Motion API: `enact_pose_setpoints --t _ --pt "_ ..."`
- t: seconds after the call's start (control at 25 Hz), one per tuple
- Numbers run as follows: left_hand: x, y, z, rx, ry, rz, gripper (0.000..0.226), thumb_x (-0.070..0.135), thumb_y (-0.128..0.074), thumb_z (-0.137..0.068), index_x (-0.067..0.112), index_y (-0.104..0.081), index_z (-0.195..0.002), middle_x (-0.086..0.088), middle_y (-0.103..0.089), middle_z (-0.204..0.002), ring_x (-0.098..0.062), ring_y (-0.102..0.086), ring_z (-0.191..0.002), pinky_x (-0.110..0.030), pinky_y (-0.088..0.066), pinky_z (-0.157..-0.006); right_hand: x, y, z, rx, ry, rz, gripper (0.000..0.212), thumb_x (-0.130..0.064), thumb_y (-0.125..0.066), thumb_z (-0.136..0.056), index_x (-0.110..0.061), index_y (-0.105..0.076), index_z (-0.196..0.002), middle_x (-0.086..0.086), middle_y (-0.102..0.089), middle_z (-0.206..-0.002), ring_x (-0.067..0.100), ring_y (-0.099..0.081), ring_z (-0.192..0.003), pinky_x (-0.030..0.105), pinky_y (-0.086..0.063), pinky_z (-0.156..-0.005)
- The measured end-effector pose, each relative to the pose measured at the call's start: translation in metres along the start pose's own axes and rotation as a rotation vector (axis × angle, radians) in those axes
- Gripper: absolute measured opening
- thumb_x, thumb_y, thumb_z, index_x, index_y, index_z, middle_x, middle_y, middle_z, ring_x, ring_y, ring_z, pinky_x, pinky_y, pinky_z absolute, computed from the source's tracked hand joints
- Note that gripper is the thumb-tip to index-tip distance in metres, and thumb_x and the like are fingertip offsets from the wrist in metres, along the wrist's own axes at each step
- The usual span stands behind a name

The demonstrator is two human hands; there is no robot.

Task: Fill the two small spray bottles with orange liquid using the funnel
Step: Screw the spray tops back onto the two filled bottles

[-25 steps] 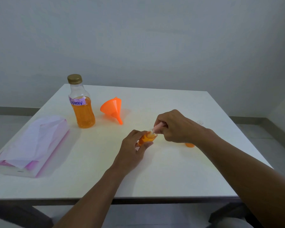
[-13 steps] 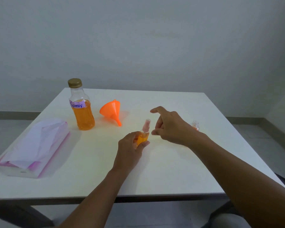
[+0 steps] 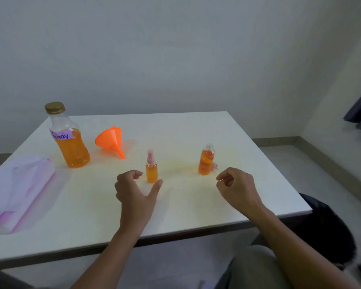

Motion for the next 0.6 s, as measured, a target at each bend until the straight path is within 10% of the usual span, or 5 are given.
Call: enact_pose_setpoints --t 0.24,0.36,0.6 --pt "0.049 -0.042 0.029 -0.219 -0.101 0.133 0.011 0.018 -0.067 -0.09 0.021 -0.057 -0.088 0.003 -0.059 -0.067 -0.01 -0.057 -0.069 -0.009 -0.043 -0.062 0.023 -0.001 -0.041 -0.011 0.008 0.044 0.044 -0.016 -0.07 -0.092 -0.022 -0.056 -0.134 -0.001 -0.059 -0.133 0.016 -0.055 -0.116 0.021 -0.045 -0.092" --pt "0.061 -0.078 0.024 -0.308 -0.067 0.14 0.01 0.016 -0.062 -0.094 0.022 -0.06 -0.102 0.006 -0.064 -0.079 -0.005 -0.06 -0.072 -0.002 -0.044 -0.062 0.012 -0.016 -0.057 -0.154 0.119 0.096 0.045 -0.023 -0.066 -0.096 -0.016 -0.058 -0.14 0.003 -0.06 -0.142 0.025 -0.054 -0.13 0.033 -0.042 -0.107" --pt "0.068 -0.138 -0.003 -0.4 -0.04 0.139 0.04 0.003 -0.059 -0.09 0.024 -0.054 -0.124 0.008 -0.058 -0.123 -0.009 -0.058 -0.106 -0.007 -0.046 -0.08 0.007 -0.003 -0.072 -0.101 0.322 0.087 0.022 -0.023 -0.076 -0.087 -0.015 -0.079 -0.108 0.002 -0.078 -0.11 0.019 -0.069 -0.096 0.035 -0.055 -0.089"
Point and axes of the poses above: each hand's wrist, its own z-axis away from the middle knuckle, its own y-axis out of the back of the hand, x = y × z, the point moved 10 cm from there along -z, towards the middle knuckle
